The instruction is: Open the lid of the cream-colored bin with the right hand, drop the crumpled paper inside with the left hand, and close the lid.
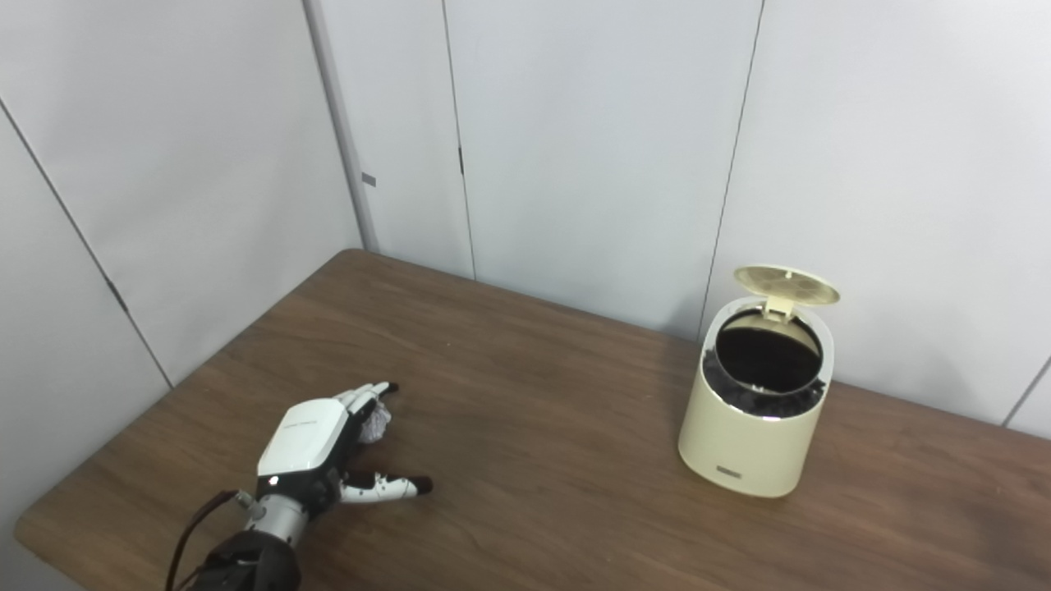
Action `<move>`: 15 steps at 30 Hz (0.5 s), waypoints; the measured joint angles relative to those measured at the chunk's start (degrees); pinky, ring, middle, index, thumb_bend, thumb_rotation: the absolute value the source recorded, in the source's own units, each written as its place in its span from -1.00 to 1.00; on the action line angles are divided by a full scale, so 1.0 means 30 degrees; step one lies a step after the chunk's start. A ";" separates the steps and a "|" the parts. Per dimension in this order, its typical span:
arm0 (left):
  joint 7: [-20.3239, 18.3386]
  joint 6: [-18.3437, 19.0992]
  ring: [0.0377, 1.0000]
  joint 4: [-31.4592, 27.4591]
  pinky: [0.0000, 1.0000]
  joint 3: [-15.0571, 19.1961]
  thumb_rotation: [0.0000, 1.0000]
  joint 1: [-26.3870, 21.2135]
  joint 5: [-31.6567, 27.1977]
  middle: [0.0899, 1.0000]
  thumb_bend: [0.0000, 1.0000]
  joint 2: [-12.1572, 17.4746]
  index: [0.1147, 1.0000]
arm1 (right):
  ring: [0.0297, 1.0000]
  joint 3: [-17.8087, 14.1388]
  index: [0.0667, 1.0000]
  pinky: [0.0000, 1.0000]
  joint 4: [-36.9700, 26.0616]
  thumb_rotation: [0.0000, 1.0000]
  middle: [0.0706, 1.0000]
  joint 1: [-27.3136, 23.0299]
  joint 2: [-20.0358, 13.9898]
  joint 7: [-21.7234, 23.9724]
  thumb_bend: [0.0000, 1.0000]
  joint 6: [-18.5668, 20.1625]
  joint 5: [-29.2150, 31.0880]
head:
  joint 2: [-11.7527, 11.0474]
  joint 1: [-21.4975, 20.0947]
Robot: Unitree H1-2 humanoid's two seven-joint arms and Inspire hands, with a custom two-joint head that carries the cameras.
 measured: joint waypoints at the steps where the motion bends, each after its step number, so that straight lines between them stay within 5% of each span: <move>1: 0.0077 0.0024 0.77 0.0037 0.57 -0.0047 0.20 -0.0012 0.0038 0.79 0.95 0.0001 0.78 | 0.38 0.0000 0.32 0.05 -0.0097 -0.06 0.40 0.0000 0.0001 0.0000 -0.98 0.0080 0.0016 | 0.0000 0.0000; 6: 0.0794 0.0068 0.70 0.0571 0.49 -0.0364 0.09 -0.0178 0.0274 0.72 0.64 0.0013 0.71 | 0.41 -0.0070 0.34 0.07 -0.0399 -0.02 0.43 0.0035 -0.0002 -0.0005 -0.92 0.0509 0.0135 | 0.0030 -0.0117; 15: 0.2384 -0.0075 0.66 0.1663 0.45 -0.0885 -0.02 -0.0434 0.0341 0.69 0.52 0.0125 0.67 | 0.42 -0.0273 0.38 0.06 -0.1149 0.05 0.47 0.0215 -0.0002 -0.0004 -0.89 0.1305 0.0295 | 0.0234 -0.0322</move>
